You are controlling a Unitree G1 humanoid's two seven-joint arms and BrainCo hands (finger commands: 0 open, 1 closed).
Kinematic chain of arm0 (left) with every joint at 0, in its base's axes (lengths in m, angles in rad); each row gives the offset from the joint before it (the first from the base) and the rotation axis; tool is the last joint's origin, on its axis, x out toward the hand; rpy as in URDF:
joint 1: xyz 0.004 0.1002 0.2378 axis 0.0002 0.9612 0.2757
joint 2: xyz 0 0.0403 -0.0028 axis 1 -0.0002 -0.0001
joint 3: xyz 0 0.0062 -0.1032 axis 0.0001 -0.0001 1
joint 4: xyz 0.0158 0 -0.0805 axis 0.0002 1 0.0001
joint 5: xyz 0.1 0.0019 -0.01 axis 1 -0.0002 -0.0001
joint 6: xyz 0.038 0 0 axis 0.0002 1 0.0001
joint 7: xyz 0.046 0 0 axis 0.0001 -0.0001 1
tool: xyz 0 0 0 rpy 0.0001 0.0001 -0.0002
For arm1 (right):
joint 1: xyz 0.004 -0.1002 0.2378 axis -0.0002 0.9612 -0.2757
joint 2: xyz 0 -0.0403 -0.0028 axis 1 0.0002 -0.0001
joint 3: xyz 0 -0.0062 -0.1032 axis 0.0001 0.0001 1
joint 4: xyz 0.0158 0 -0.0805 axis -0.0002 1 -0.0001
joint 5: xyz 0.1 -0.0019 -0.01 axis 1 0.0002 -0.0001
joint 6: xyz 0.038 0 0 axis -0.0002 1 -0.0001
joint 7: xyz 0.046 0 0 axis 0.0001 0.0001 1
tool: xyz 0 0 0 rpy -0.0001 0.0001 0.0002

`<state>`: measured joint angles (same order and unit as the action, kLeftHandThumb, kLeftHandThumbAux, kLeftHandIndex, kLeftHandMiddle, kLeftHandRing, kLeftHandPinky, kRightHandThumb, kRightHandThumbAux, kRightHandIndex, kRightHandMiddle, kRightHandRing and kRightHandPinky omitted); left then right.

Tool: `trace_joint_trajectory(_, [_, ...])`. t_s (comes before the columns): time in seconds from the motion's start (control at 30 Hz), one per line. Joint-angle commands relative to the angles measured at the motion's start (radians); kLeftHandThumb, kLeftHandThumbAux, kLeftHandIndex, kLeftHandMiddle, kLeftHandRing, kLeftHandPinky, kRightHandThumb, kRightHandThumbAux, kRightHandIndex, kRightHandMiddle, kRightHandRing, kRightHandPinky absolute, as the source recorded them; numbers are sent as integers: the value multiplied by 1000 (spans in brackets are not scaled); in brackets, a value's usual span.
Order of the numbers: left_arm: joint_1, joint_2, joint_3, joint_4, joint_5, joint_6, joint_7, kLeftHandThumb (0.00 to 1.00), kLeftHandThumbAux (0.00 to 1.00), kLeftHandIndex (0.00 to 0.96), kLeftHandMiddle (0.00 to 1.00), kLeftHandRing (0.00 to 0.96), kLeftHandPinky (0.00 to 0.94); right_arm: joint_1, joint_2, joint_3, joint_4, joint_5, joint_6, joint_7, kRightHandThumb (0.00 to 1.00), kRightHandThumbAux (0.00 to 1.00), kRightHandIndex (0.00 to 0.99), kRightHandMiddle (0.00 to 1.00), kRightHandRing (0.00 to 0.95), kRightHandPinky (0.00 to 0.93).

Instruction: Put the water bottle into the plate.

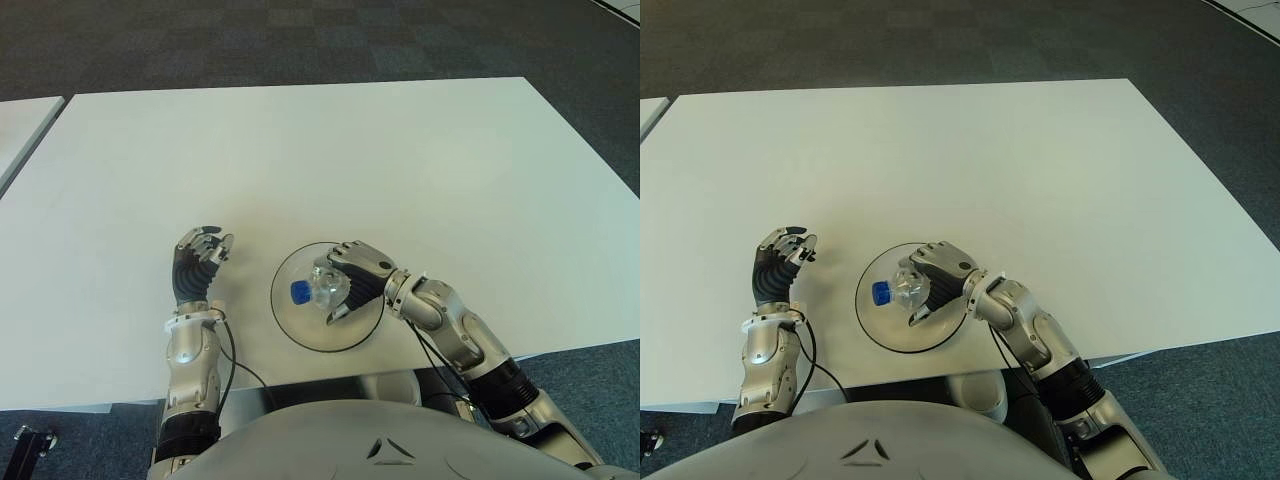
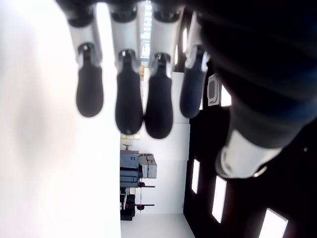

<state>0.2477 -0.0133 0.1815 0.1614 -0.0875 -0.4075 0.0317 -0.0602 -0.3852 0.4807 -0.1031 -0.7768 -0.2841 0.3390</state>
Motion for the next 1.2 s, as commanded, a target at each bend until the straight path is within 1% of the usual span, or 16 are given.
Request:
trace_joint_trajectory(0.03, [-6, 2, 1, 18, 5, -3, 1, 710, 708, 437, 641, 616, 605, -39, -20, 6, -19, 15, -6, 41, 443, 655, 197, 182, 192, 224])
trace_joint_trajectory(0.2, [-9, 3, 2, 22, 3, 3, 2, 710, 708, 437, 638, 614, 602, -49, -34, 10, -30, 19, -10, 60, 425, 637, 127, 95, 108, 146])
trace_joint_trajectory(0.27, [-10, 3, 4, 23, 1, 6, 3, 710, 708, 437, 635, 611, 595, -52, -39, 11, -32, 19, -15, 60, 425, 630, 95, 53, 64, 93])
trace_joint_trajectory(0.37, [-12, 2, 5, 25, -4, 9, 1, 710, 708, 437, 629, 605, 590, -56, -45, 13, -34, 18, -27, 53, 425, 623, 63, 18, 22, 40])
trace_joint_trajectory(0.53, [-14, 3, 6, 26, -9, 9, -2, 710, 708, 436, 628, 603, 595, -55, -49, 8, -33, 20, -50, 29, 436, 588, 13, 2, 3, 6])
trace_joint_trajectory(0.8, [-18, 4, 5, 28, -5, 10, 3, 710, 708, 436, 635, 608, 598, -53, -44, -5, 12, 29, -147, -103, 439, 527, 0, 0, 0, 0])
trace_joint_trajectory(0.97, [-19, 5, 5, 28, 3, 7, 8, 710, 708, 437, 637, 611, 602, -59, -43, -7, 41, 11, -203, -189, 443, 490, 0, 0, 0, 0])
trace_joint_trajectory(1.17, [-19, 5, 5, 24, 1, 11, 5, 710, 708, 437, 638, 611, 599, -66, -43, -9, 67, -14, -248, -280, 444, 429, 0, 0, 0, 0])
trace_joint_trajectory(1.2, [-19, 4, 5, 22, -4, 12, 3, 710, 708, 437, 637, 610, 599, -66, -42, -9, 71, -20, -255, -299, 428, 412, 0, 0, 0, 0])
